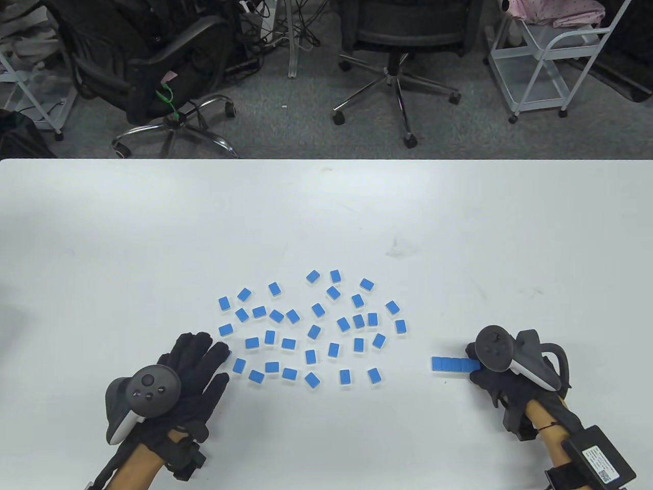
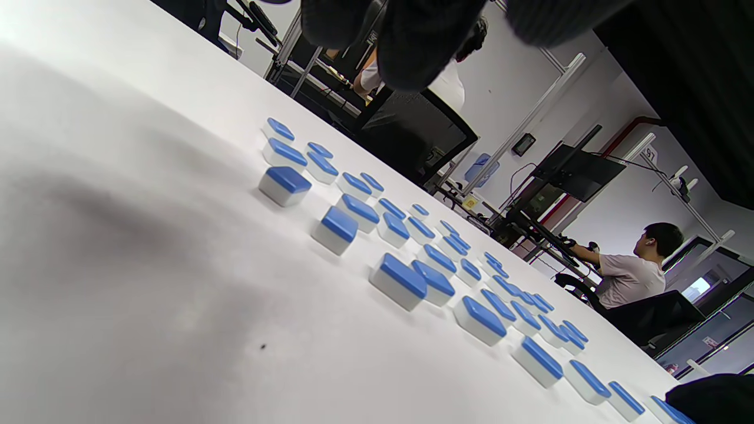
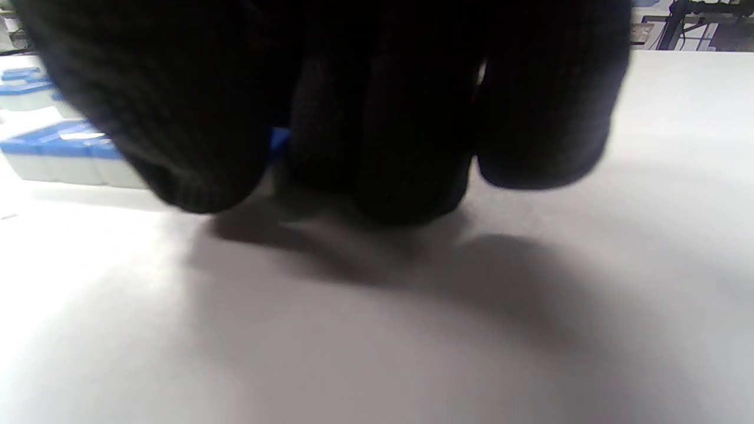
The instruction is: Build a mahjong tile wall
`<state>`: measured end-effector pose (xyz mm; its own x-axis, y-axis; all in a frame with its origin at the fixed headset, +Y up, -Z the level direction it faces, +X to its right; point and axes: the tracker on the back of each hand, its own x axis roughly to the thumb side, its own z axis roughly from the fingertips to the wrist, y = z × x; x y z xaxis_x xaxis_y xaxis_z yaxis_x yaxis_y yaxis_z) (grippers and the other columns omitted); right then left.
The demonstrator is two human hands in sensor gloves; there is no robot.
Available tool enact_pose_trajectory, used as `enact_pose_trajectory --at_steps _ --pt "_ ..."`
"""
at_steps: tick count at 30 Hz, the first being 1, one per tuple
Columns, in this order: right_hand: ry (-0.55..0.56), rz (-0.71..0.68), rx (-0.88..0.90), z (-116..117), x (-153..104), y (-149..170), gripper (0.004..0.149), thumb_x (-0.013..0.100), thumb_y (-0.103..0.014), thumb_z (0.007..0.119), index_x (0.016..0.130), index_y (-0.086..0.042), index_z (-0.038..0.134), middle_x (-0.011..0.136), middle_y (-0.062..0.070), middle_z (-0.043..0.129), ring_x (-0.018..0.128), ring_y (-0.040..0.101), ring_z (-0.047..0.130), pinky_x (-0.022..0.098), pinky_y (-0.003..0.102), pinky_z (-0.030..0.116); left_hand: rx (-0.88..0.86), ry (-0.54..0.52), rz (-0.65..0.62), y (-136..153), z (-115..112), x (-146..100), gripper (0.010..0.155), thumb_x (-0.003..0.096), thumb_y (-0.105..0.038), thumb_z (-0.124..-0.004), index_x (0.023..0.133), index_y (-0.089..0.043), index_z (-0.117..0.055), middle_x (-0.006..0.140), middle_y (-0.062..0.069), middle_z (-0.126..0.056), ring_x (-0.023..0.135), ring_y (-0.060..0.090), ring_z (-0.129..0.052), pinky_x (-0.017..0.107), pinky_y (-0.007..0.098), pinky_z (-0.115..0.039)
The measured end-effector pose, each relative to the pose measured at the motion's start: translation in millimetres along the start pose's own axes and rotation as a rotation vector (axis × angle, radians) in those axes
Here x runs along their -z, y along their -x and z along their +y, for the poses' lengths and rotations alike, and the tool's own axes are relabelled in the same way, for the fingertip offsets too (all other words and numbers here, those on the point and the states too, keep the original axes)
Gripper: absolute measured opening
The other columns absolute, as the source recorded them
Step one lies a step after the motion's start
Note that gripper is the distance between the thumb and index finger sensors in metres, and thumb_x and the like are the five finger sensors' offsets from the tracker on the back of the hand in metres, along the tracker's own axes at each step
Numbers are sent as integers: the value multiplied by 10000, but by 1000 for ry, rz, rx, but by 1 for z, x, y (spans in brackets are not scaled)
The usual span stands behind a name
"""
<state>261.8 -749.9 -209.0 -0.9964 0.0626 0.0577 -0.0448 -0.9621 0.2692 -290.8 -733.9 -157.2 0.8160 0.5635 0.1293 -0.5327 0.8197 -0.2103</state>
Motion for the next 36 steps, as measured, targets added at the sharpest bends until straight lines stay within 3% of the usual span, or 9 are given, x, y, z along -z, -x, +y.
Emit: enact_pose_trajectory --at_steps 12,16,20,23,28,31,36 --pt "-29 19 -44 -3 -4 -1 654 296 -413 940 887 -227 728 799 56 900 565 258 996 403 461 877 2 -4 -3 0 1 -1 666 511 -595 -556 1118 -324 -529 1228 13 -316 1141 316 -181 768 649 -186" --pt "62 52 -58 -14 -9 2 668 296 -436 926 898 -235 714 837 67 873 585 267 980 402 463 869 3 -8 -5 0 1 -1 664 511 -595 -556 1117 -326 -529 1228 12 -317 1141 315 -184 768 649 -186" --pt "190 -5 -30 -24 -20 -8 653 304 -445 911 892 -234 722 828 80 875 565 277 979 371 460 871 8 -18 -11 0 3 -1 668 510 -595 -557 1120 -322 -529 1229 12 -316 1141 317 -184 768 650 -187" --pt "269 -166 -51 -27 -34 -48 628 304 -451 907 872 -236 749 799 77 901 519 270 994 331 447 883 9 -26 -17 0 4 -2 666 511 -595 -556 1118 -324 -529 1229 13 -317 1141 316 -182 768 649 -187" --pt "195 -362 -173 -9 -40 -128 626 302 -459 901 870 -243 749 776 62 917 498 261 1001 321 442 886 12 -33 -18 0 5 -3 665 510 -594 -557 1117 -324 -531 1228 14 -318 1141 315 -183 767 649 -188" --pt "179 -388 -255 0 -32 -164 655 299 -466 898 889 -243 720 776 53 915 502 258 999 327 442 886 14 -34 -28 -1 5 -3 665 510 -593 -557 1116 -322 -532 1227 14 -320 1140 316 -187 767 650 -190" --pt "108 -363 -334 10 -11 -192 632 305 -424 918 880 -237 735 744 41 932 491 262 1000 328 448 882 16 -33 -42 -2 5 -3 665 509 -594 -556 1116 -323 -532 1227 14 -319 1140 318 -185 767 649 -190"
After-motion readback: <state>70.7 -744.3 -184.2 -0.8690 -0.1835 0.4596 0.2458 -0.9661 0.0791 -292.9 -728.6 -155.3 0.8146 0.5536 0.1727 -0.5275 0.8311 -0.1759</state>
